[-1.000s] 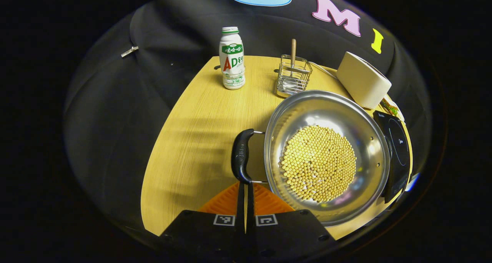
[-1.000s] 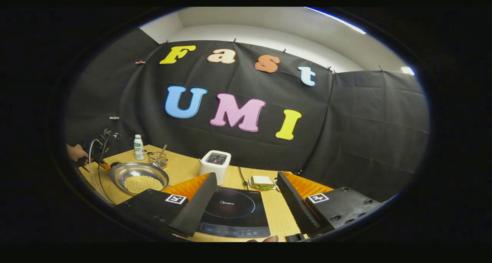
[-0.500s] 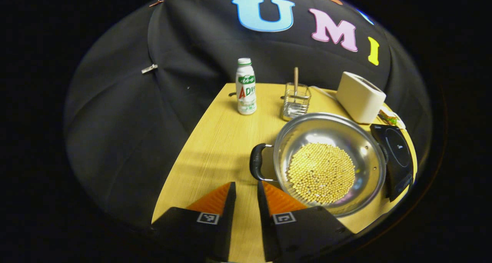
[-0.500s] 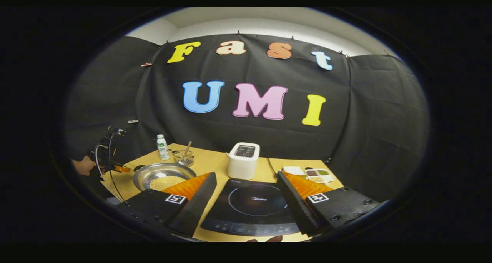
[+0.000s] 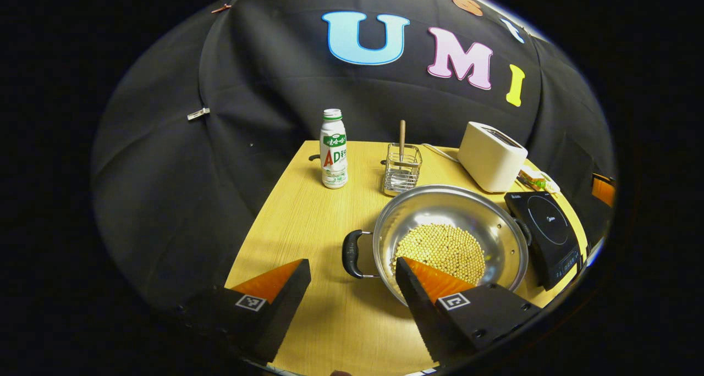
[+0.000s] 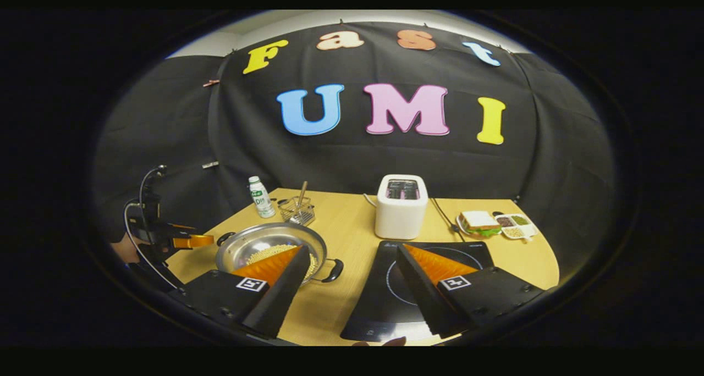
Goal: First push the handle of the pot to place it horizontally, then grasp the pot with both hands and set it on the induction cooktop.
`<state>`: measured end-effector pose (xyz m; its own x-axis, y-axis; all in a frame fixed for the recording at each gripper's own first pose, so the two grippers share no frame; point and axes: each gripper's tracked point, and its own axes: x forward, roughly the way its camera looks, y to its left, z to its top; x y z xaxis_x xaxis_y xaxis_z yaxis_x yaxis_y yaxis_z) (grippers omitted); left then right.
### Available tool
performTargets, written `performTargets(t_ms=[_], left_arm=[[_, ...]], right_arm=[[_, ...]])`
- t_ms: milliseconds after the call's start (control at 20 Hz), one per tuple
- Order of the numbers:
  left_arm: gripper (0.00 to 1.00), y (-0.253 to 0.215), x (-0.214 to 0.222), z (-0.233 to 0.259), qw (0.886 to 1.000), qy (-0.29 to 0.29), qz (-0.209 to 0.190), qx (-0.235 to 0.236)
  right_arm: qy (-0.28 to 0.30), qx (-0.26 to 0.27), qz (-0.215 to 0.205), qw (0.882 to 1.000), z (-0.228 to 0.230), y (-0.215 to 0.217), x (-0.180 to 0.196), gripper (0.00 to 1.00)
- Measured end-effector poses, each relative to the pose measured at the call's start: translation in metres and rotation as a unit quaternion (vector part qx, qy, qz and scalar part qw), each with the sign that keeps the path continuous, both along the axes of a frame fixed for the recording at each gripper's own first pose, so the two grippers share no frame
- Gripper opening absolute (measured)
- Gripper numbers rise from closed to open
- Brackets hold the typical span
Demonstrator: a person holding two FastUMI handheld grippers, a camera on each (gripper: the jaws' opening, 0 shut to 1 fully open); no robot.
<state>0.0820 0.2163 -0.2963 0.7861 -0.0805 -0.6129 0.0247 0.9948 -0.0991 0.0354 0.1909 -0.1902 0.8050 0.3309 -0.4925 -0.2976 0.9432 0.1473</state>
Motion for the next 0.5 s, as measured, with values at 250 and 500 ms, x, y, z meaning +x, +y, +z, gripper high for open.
performTargets(t_ms=[250,500], left_arm=[[0.98,-0.005,0.016,-0.020,0.999,0.027,-0.020,-0.002],[0.93,-0.008,0.033,-0.045,0.998,0.060,-0.026,-0.010]], right_arm=[[0.082,0.005,-0.002,0.997,-0.051,0.031,0.012,0.96],[0.135,-0.007,-0.004,0.991,-0.092,0.049,0.020,0.99]])
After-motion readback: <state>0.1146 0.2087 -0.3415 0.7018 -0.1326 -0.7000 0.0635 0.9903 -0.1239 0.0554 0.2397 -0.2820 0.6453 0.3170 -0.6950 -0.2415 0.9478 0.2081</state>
